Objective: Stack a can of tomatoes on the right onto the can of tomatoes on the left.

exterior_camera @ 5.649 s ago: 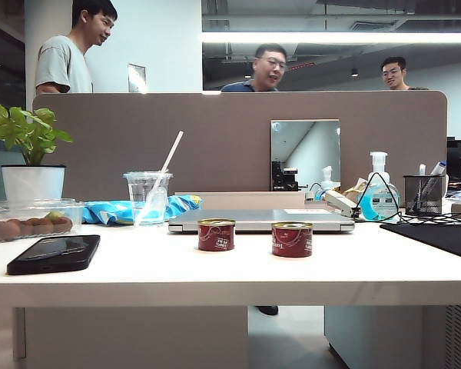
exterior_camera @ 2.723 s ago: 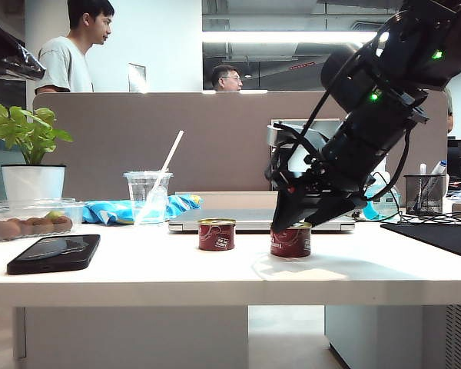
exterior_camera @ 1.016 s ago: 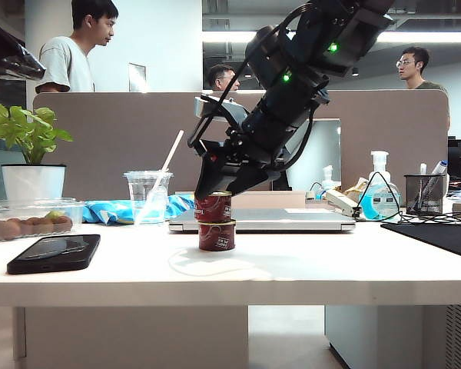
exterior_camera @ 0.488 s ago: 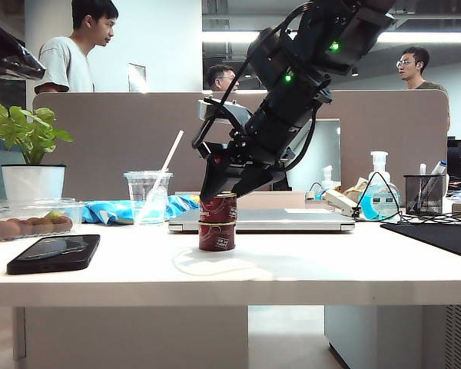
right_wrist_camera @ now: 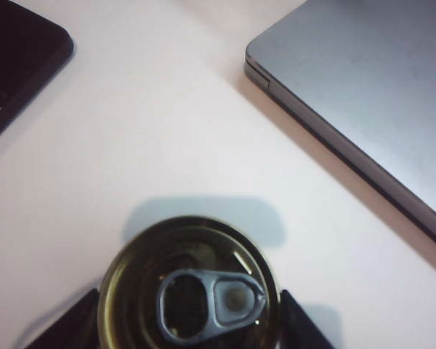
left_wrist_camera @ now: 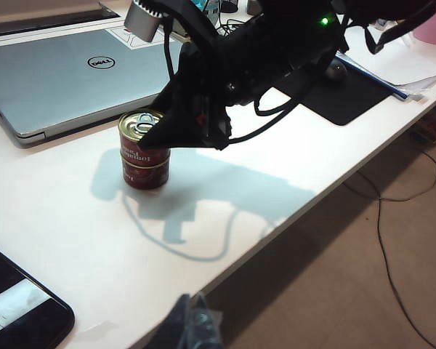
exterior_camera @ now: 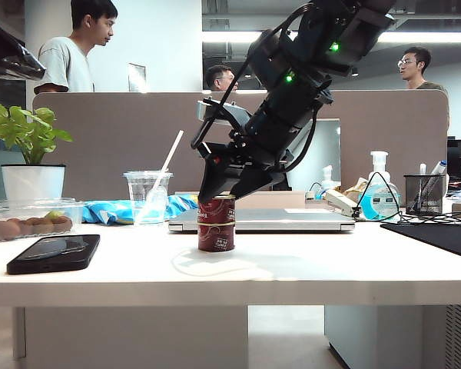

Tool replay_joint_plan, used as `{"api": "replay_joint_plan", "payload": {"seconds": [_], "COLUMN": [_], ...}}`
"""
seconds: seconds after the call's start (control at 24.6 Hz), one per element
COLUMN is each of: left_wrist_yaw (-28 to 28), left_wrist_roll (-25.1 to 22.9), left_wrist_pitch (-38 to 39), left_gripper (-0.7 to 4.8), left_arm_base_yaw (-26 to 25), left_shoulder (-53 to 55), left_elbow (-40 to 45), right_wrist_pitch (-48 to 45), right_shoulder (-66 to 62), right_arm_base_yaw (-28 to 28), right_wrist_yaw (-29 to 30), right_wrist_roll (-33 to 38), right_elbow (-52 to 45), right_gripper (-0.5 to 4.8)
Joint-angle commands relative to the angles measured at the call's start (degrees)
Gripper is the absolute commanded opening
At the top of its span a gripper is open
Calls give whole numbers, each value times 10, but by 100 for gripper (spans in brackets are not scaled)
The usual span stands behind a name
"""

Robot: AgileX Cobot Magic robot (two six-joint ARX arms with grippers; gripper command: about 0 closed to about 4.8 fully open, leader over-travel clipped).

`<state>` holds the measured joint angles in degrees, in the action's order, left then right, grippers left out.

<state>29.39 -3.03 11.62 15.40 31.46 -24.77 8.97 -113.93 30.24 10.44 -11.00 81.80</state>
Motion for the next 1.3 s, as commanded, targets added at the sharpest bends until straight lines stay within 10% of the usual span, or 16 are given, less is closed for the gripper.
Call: {"api": "replay_joint_plan", "payload": {"seconds": [0.04,0.33,0.53,1.3], "left_wrist_yaw": [2,-3,-10,-99], "left_wrist_roll": [-3,-30,-30,-27], "left_wrist_pitch": [-5,-6,-13,-14], "left_gripper": [-5,-5,-5,-4], "left_arm_base_yaw": [0,0,0,0], "left_shoulder": [-1,0,0,-1], "left_elbow": [-2,-2,-2,-2], "right_wrist_pitch": [-11,2,89,23], "right_shoulder": [2,39,133,474], "right_arm_base_yaw": [1,2,2,2], "right_wrist_yaw": [4,2,-3,-125], "right_wrist_roll": [0,0,0,87], "right_elbow": [2,6,6,-153], "right_gripper": [428,444,-18,-2]}}
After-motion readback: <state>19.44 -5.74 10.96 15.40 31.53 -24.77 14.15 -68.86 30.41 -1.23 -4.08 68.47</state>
